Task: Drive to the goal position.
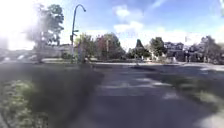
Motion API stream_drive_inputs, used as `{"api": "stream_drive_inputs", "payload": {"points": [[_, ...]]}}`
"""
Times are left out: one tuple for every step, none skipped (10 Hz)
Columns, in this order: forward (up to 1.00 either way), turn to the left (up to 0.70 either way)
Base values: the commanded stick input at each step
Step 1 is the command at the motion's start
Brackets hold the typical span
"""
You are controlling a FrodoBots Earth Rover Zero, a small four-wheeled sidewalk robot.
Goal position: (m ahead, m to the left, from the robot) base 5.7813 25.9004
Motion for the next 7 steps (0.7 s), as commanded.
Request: {"api": "stream_drive_inputs", "payload": {"points": [[0.09, 0.00], [0.10, 0.00], [0.10, 0.00], [0.08, 0.00], [0.08, 0.00], [0.09, 0.00], [0.13, 0.00]]}}
